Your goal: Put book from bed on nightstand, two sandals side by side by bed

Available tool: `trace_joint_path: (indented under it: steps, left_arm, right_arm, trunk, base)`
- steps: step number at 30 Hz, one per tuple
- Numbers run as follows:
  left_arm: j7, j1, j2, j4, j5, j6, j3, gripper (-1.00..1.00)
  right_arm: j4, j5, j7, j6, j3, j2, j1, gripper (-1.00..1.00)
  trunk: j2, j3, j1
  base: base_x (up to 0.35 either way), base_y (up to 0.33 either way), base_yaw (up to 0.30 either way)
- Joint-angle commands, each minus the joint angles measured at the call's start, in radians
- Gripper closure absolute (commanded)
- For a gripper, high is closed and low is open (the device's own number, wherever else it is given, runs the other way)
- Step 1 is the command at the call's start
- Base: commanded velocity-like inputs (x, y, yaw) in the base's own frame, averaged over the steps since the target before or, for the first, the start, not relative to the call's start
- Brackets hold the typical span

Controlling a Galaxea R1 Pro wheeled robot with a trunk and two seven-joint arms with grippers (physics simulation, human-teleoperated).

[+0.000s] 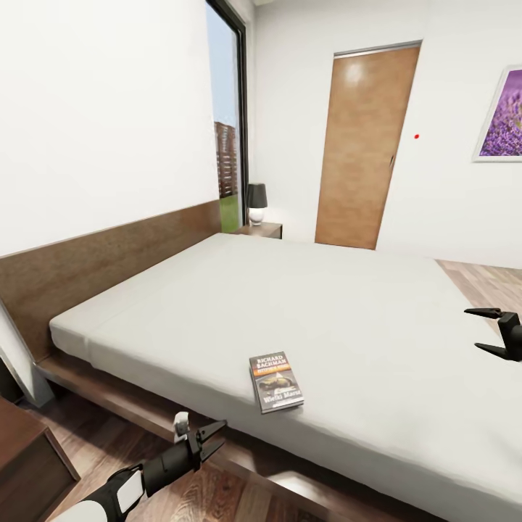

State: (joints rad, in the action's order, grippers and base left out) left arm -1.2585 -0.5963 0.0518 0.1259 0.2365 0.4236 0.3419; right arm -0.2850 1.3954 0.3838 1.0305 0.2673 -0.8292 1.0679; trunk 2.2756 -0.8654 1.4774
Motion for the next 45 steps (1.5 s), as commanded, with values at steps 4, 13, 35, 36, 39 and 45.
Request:
trace_joint_path:
  steps: [4, 13, 35, 36, 39, 45]
  left_arm:
    - [-0.002, 0.000, 0.000, 0.000, 0.008, 0.010, -0.005, -1.00]
    - [-0.002, 0.000, 0.001, 0.000, 0.007, 0.011, -0.005, -1.00]
    - [-0.002, 0.000, 0.005, 0.000, 0.007, 0.012, -0.004, -1.00]
    - [-0.002, 0.000, 0.005, 0.000, 0.007, 0.012, -0.004, -1.00]
    - [-0.002, 0.000, 0.005, 0.000, 0.007, 0.012, -0.004, -1.00]
    - [-0.002, 0.000, 0.006, 0.000, 0.007, 0.012, -0.004, -1.00]
  right_arm:
    - [0.001, -0.006, 0.010, 0.000, 0.005, -0.001, 0.001, -1.00]
    - [0.001, -0.006, 0.010, 0.000, 0.005, -0.001, 0.001, -1.00]
    - [0.001, -0.005, 0.016, 0.000, 0.004, -0.001, 0.001, -1.00]
    - [0.001, -0.005, 0.016, 0.000, 0.004, -0.001, 0.001, -1.00]
    - [0.001, -0.006, 0.017, 0.000, 0.004, -0.001, 0.001, -1.00]
    - [0.001, -0.006, 0.017, 0.000, 0.005, -0.001, 0.001, -1.00]
  trunk:
    - [0.000, -0.001, 0.000]
    - [0.000, -0.001, 0.000]
    - [0.000, -0.001, 0.000]
    - [0.000, -0.001, 0.000]
    - [0.000, -0.001, 0.000]
    - [0.000, -0.001, 0.000]
  base:
    - [0.089, -0.044, 0.000]
    - [0.042, -0.019, 0.000]
    - [0.003, -0.001, -0.155]
    - [0.000, 0.000, -0.195]
    - [0.000, 0.000, -0.189]
    - [0.000, 0.000, -0.163]
